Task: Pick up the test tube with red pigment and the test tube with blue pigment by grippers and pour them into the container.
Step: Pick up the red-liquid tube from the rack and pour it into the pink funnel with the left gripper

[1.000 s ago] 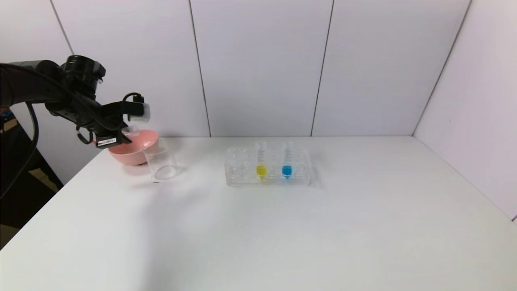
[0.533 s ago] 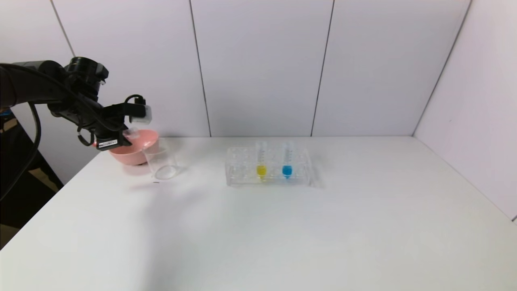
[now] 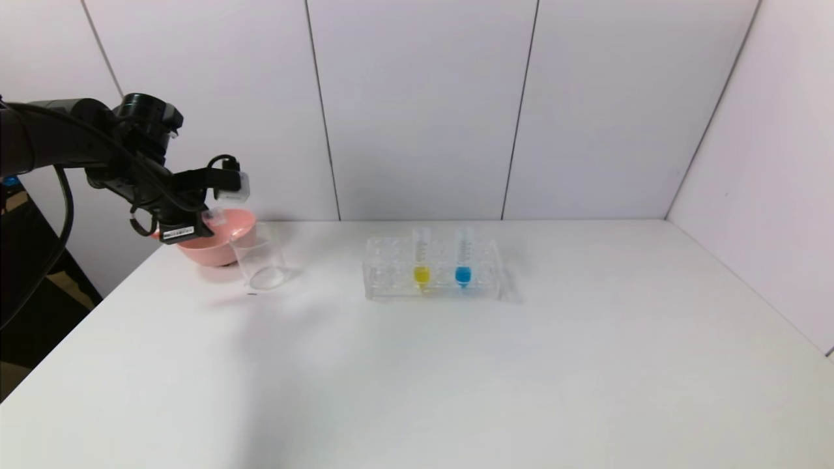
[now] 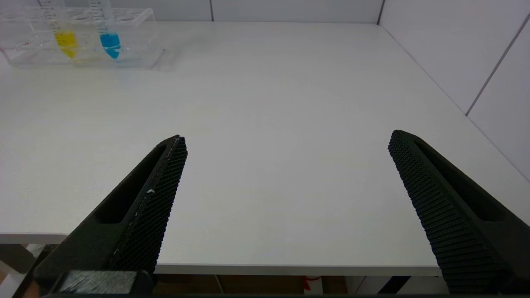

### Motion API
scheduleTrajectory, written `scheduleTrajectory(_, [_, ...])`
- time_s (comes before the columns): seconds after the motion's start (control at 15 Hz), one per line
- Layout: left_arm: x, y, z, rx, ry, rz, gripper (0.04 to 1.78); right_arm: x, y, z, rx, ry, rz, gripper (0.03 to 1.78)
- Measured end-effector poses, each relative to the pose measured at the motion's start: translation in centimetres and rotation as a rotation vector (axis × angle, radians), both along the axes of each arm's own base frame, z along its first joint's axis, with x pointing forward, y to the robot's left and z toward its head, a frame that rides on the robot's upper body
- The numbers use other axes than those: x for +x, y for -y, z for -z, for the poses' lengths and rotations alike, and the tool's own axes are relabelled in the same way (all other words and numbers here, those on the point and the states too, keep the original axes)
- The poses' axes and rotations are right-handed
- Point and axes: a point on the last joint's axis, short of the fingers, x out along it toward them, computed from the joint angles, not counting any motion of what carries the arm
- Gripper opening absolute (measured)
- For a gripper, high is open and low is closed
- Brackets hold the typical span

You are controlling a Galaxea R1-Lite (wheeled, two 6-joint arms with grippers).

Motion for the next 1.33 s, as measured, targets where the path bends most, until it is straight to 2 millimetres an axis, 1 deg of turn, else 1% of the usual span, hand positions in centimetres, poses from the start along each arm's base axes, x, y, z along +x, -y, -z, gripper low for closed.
scheduleTrajectory(1.33, [0.6, 1.8, 0.8, 0.098, -0.020, -0.071, 0.47, 0.0, 0.0, 0.0, 0.000, 0.000, 0.000, 1.77])
